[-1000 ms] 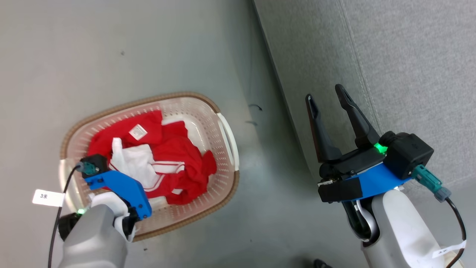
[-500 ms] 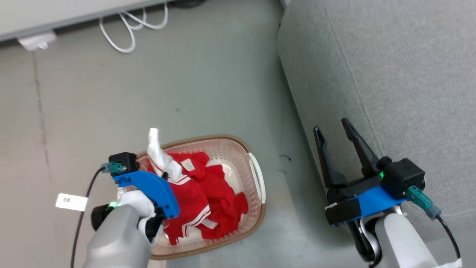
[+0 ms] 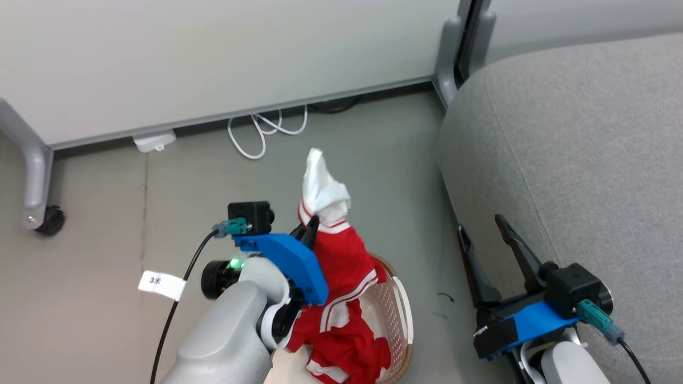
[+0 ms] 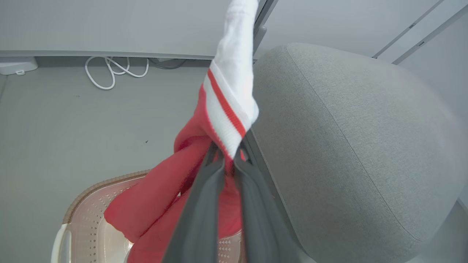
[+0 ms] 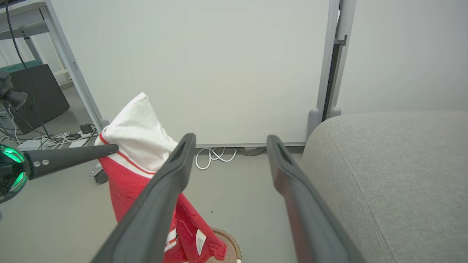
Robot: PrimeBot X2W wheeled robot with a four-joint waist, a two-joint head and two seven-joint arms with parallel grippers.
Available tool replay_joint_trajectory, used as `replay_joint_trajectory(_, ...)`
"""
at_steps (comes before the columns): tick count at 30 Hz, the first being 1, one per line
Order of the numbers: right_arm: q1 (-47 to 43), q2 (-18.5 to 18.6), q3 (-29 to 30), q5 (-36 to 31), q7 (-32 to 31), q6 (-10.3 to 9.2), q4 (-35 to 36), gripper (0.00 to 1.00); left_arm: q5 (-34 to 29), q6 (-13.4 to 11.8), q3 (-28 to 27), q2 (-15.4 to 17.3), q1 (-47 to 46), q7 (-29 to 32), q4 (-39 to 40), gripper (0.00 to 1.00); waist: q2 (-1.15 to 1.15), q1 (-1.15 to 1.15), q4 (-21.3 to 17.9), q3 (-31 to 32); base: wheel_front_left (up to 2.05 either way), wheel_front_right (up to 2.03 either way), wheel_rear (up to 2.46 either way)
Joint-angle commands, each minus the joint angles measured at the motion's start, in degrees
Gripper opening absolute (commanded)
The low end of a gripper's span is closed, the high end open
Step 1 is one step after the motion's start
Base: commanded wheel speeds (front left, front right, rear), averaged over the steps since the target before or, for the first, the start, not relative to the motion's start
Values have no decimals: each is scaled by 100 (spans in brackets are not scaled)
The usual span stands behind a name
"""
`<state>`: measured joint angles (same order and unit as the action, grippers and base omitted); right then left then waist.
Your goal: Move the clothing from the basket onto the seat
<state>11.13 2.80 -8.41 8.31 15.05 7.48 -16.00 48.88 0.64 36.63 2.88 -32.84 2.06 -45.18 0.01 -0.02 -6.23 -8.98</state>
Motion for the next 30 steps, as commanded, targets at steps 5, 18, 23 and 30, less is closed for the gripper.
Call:
replay_joint_trajectory(5,-202,17,-4,-76,20,3,-64,100,2,-62,323,4,-377,-299,428,0,-1,2,223,381,0,0,0)
replay_joint_trajectory(18,-375,17,-89,-109,-82,3,-90,100,-21,-131,850,4,-1166,-586,871,0,-1,2,329,708,0,0,0)
replay_joint_trajectory(23,-413,17,-139,-118,-139,3,-75,100,-25,-151,1125,5,-1473,-559,839,0,-1,2,338,765,0,0,0)
replay_joint_trajectory(30,-438,17,-199,-74,-210,3,-42,100,175,-178,1387,5,-1618,-616,770,0,-1,2,301,784,0,0,0)
